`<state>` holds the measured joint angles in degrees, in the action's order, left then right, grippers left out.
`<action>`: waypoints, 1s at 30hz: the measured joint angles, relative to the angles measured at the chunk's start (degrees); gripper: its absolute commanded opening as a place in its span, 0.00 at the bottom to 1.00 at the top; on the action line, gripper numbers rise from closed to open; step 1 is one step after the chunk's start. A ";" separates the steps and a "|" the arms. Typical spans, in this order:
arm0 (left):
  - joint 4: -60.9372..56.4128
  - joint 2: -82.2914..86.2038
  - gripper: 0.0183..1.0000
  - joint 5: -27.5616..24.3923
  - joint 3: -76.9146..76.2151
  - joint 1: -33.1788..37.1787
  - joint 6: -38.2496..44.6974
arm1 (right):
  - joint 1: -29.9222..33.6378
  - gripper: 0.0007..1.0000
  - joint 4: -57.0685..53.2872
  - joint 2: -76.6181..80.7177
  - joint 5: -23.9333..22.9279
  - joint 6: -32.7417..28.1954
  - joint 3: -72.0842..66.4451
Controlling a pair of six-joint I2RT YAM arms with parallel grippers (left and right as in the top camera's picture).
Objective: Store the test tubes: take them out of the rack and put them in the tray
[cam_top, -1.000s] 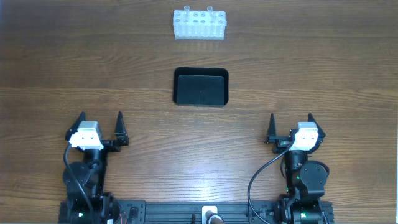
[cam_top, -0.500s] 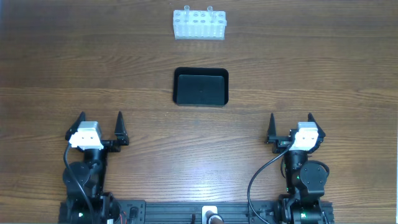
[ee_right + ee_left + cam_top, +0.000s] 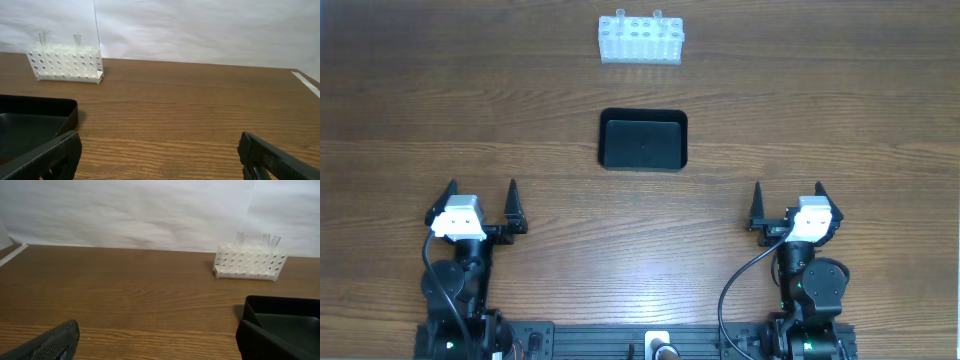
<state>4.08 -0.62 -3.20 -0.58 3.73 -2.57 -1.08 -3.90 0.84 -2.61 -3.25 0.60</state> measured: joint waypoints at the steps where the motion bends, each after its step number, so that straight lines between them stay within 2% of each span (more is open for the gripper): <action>1: 0.00 0.00 1.00 0.00 0.00 0.00 0.00 | 0.00 0.99 0.00 0.00 0.00 0.00 0.00; 19: 0.26 -4.20 1.00 0.02 -1.51 -0.48 0.02 | 0.00 0.99 0.00 0.00 0.04 -0.04 0.00; 30: 1.73 -24.61 1.00 -1.57 -23.23 -5.25 0.00 | 0.00 0.99 -0.02 0.00 0.20 -0.07 0.00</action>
<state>5.80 -25.23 -4.78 -23.81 -1.52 -2.57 -1.08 -3.92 0.84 -2.42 -3.31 0.60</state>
